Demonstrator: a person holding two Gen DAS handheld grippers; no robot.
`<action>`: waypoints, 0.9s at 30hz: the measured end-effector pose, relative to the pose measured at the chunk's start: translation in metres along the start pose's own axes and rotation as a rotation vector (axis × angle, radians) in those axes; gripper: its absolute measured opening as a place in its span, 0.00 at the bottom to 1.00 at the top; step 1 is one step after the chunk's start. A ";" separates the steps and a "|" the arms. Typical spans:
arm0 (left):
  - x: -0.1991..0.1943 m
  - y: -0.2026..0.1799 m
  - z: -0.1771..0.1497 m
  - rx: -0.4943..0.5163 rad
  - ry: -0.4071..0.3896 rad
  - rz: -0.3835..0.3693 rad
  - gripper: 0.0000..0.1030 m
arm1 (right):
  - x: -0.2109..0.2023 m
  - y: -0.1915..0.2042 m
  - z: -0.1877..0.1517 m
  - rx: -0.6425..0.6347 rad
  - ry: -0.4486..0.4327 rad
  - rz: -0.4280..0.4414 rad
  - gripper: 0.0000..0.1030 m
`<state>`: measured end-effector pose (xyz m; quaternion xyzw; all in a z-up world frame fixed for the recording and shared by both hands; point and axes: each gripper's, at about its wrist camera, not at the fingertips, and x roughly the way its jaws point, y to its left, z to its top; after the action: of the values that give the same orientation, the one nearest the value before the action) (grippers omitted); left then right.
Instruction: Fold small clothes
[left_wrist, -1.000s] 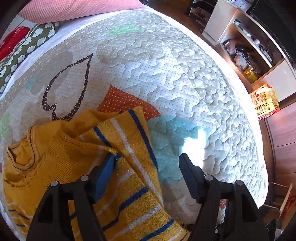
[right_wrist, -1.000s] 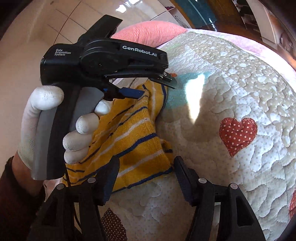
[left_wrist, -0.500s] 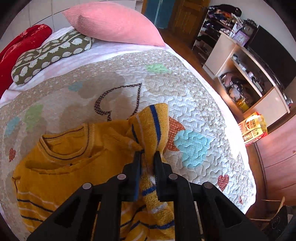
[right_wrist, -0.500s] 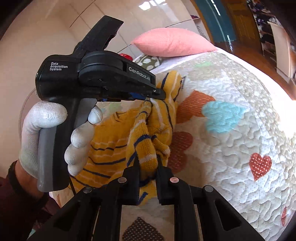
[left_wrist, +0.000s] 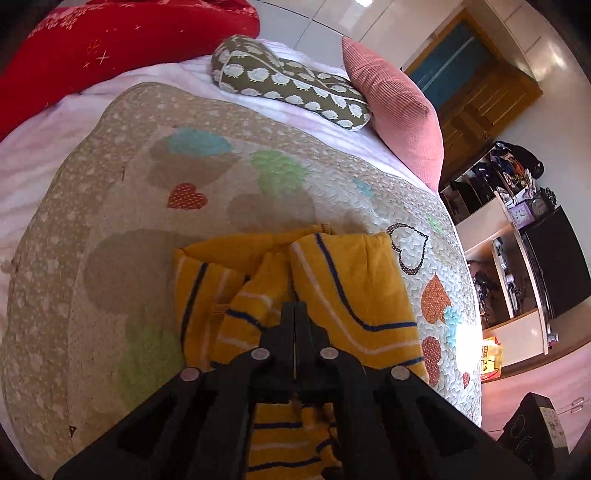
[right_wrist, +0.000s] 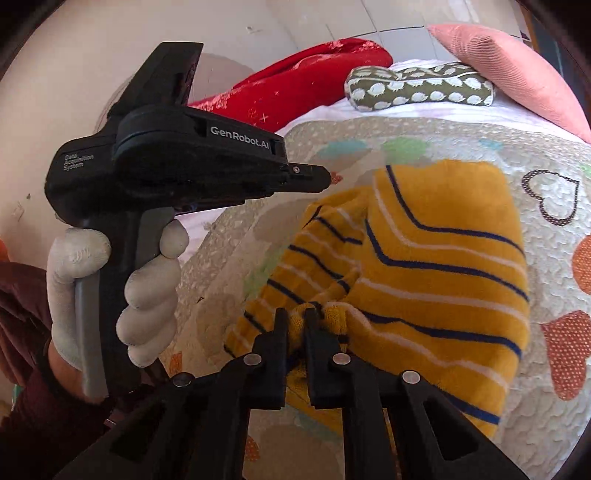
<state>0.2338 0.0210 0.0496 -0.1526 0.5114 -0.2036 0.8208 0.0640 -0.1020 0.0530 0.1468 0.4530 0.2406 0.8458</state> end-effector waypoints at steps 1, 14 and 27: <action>0.000 0.007 -0.002 -0.015 0.000 -0.012 0.00 | 0.011 0.003 0.001 -0.007 0.018 -0.016 0.08; -0.020 0.020 -0.086 -0.055 -0.024 -0.113 0.24 | -0.026 -0.013 0.037 -0.077 -0.017 -0.238 0.51; 0.020 -0.027 -0.127 -0.062 0.010 -0.220 0.40 | 0.090 -0.050 0.095 -0.189 0.316 -0.485 0.53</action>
<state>0.1228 -0.0182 -0.0082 -0.2324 0.5016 -0.2773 0.7858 0.1999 -0.0981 0.0186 -0.0843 0.5766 0.0927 0.8074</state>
